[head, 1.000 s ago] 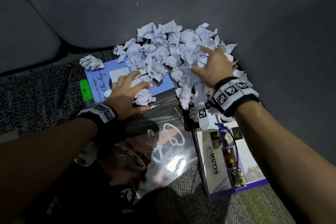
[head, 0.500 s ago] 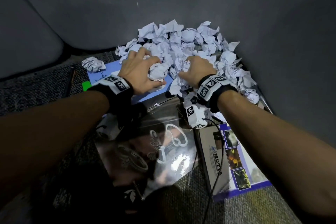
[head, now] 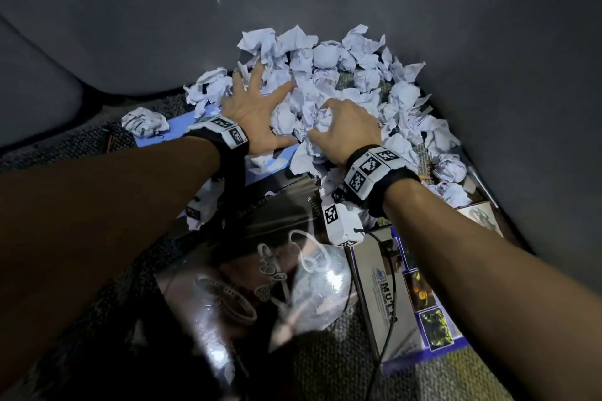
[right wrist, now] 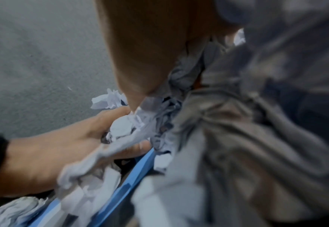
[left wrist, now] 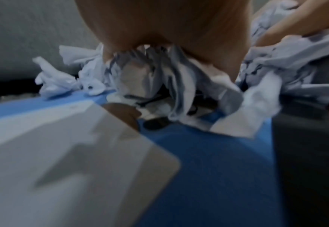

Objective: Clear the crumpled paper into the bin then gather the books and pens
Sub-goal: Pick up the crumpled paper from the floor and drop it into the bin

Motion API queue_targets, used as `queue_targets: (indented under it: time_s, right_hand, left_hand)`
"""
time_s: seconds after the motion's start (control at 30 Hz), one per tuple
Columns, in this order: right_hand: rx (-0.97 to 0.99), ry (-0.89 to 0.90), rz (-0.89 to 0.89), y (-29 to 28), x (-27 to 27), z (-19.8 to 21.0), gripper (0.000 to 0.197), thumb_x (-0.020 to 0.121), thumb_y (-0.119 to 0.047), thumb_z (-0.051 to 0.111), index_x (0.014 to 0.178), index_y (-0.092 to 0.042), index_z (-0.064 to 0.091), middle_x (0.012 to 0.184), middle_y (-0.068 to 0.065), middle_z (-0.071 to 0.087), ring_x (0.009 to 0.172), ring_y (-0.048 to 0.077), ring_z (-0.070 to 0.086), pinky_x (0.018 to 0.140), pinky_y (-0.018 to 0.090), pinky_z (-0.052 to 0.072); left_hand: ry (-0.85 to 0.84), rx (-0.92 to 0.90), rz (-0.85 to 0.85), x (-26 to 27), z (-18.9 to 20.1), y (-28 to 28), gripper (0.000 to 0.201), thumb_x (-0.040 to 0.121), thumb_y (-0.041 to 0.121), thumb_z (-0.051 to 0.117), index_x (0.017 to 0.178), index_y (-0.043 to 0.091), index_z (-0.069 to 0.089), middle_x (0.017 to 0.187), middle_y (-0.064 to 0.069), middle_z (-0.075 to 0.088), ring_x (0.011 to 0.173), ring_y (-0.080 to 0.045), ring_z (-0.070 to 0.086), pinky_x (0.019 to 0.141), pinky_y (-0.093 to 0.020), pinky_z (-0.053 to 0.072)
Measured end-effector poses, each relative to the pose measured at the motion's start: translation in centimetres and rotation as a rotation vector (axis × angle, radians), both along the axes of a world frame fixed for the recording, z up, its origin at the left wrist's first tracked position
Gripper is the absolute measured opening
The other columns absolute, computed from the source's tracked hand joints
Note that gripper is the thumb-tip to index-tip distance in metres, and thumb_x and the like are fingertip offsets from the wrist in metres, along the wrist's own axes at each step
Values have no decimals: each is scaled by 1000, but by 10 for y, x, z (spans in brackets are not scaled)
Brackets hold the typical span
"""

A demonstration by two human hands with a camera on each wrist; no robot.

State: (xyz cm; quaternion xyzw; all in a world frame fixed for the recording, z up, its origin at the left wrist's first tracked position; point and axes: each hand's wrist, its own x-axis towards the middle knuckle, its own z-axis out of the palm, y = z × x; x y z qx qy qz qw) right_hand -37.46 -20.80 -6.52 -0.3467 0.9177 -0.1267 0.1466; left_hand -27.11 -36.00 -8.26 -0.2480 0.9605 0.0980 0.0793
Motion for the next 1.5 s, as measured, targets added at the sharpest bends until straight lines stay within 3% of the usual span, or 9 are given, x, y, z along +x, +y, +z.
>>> queue_targets:
  time_s: [0.13, 0.3, 0.47, 0.6, 0.77, 0.97, 1.23, 1.4, 1.5]
  right_hand:
    - [-8, -18, -6, 0, -1, -1, 55, 82, -50, 60, 129, -23, 51, 125, 5, 57, 113, 29, 56, 86, 35, 45]
    - [-27, -25, -1, 1, -2, -3, 53, 82, -47, 60, 128, -23, 52, 124, 5, 57, 113, 29, 56, 86, 34, 44]
    - [-40, -25, -8, 1, -3, -6, 54, 81, -48, 60, 128, -24, 52, 124, 3, 57, 112, 28, 56, 81, 32, 42]
    - [-27, -34, -3, -1, -4, -6, 55, 81, -49, 59, 129, -25, 51, 126, 3, 57, 114, 27, 56, 85, 34, 44]
    - [-35, -28, -1, -1, -2, -5, 53, 81, -49, 59, 128, -25, 52, 124, 3, 56, 111, 27, 57, 82, 34, 44]
    - [-76, -2, -11, -1, 0, -6, 49, 82, -46, 60, 125, -26, 53, 124, 3, 56, 107, 28, 58, 79, 34, 46]
    - [-148, 22, -33, 0, 7, 6, 42, 82, -40, 65, 120, -26, 56, 125, 1, 56, 105, 23, 59, 79, 31, 45]
    - [-316, 84, -65, 4, 15, 40, 37, 80, -33, 66, 115, -23, 59, 120, 1, 58, 103, 21, 57, 80, 30, 44]
    - [-401, 29, -76, 11, 25, 57, 34, 76, -31, 66, 109, -24, 62, 111, 0, 63, 88, 18, 58, 74, 24, 41]
  left_hand:
    - [56, -38, 14, -1, -5, -4, 86, 67, 73, 60, 141, 40, 32, 155, -11, 12, 135, -49, 19, 94, -60, 42]
    - [128, -83, -1, 0, -7, -8, 72, 66, 66, 62, 128, 33, 45, 141, -15, 29, 119, -42, 34, 78, -53, 52]
    - [129, -101, -22, 1, -11, -8, 72, 66, 72, 51, 126, 34, 46, 149, -18, 18, 127, -45, 32, 85, -55, 49]
    - [43, -83, -30, -4, -8, -13, 74, 70, 73, 55, 134, 40, 37, 150, -15, 17, 120, -46, 38, 83, -52, 48]
    - [26, -106, 37, -9, -5, -12, 71, 73, 59, 66, 134, 34, 40, 142, -16, 24, 113, -44, 40, 77, -51, 49]
    - [58, -67, 85, -8, 1, -14, 56, 77, 36, 74, 125, 25, 49, 139, -17, 27, 118, -43, 36, 81, -52, 50]
    - [166, -30, 68, 3, 39, -21, 55, 76, 33, 76, 124, 20, 53, 139, -18, 30, 118, -42, 43, 92, -52, 47]
    - [260, 78, 42, 16, 74, -12, 53, 75, 35, 74, 121, 19, 55, 131, -18, 35, 110, -41, 50, 92, -42, 47]
    - [314, 236, 28, 29, 87, 0, 49, 75, 40, 71, 119, 24, 58, 124, -12, 40, 108, -31, 50, 92, -34, 44]
